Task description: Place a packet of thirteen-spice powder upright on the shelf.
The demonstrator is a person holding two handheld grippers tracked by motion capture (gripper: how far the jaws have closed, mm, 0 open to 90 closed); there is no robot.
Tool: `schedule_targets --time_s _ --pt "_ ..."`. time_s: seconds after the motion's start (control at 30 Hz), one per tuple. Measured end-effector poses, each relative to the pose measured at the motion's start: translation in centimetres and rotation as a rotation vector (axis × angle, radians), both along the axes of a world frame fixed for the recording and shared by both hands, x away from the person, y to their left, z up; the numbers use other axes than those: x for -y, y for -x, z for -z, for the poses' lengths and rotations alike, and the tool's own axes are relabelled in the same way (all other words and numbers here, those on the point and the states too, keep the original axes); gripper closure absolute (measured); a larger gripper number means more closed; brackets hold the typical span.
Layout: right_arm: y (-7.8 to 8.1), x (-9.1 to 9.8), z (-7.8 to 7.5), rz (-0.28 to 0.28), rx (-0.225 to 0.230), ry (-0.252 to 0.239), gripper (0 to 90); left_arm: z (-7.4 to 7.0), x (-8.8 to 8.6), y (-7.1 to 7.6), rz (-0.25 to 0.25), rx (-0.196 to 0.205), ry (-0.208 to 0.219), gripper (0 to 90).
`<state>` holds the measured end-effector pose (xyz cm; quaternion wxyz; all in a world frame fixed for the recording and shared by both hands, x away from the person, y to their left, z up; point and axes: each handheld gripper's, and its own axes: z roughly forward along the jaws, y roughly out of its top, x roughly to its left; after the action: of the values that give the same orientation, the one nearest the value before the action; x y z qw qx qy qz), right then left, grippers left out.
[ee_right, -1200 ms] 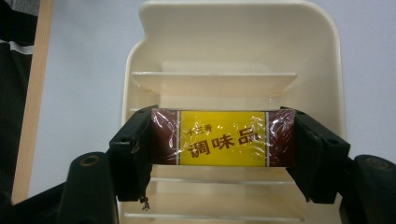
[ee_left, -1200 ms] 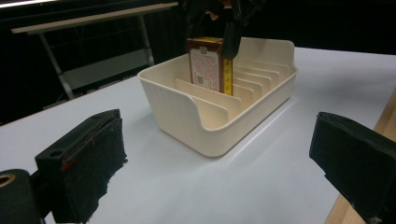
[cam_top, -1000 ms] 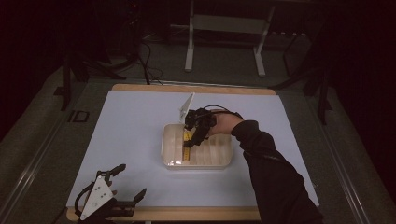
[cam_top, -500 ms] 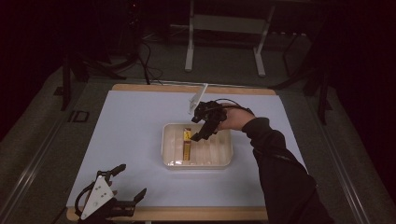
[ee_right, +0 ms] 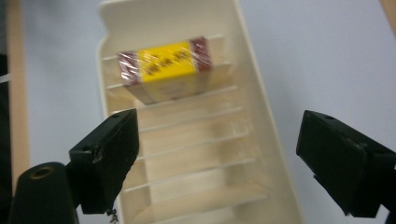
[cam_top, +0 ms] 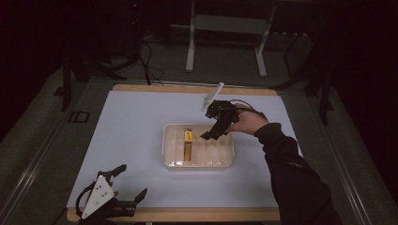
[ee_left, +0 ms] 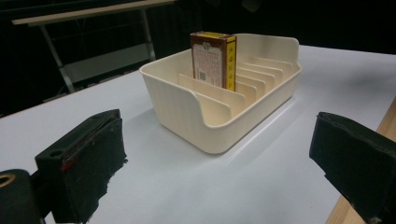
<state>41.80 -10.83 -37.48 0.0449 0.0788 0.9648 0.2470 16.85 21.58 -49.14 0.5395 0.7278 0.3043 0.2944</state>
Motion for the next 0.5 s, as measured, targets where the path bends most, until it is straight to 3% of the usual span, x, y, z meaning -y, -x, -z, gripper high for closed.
schedule_targets --time_s 0.4,0.5 --pt "-0.3 2.8 0.0 0.161 0.040 -0.093 12.2 0.1 0.0 -0.1 -0.006 -0.012 0.002 3.5" --pt "-0.2 4.1 0.5 0.227 0.075 -0.124 12.3 0.1 0.0 0.0 -0.006 -0.012 0.002 3.5"
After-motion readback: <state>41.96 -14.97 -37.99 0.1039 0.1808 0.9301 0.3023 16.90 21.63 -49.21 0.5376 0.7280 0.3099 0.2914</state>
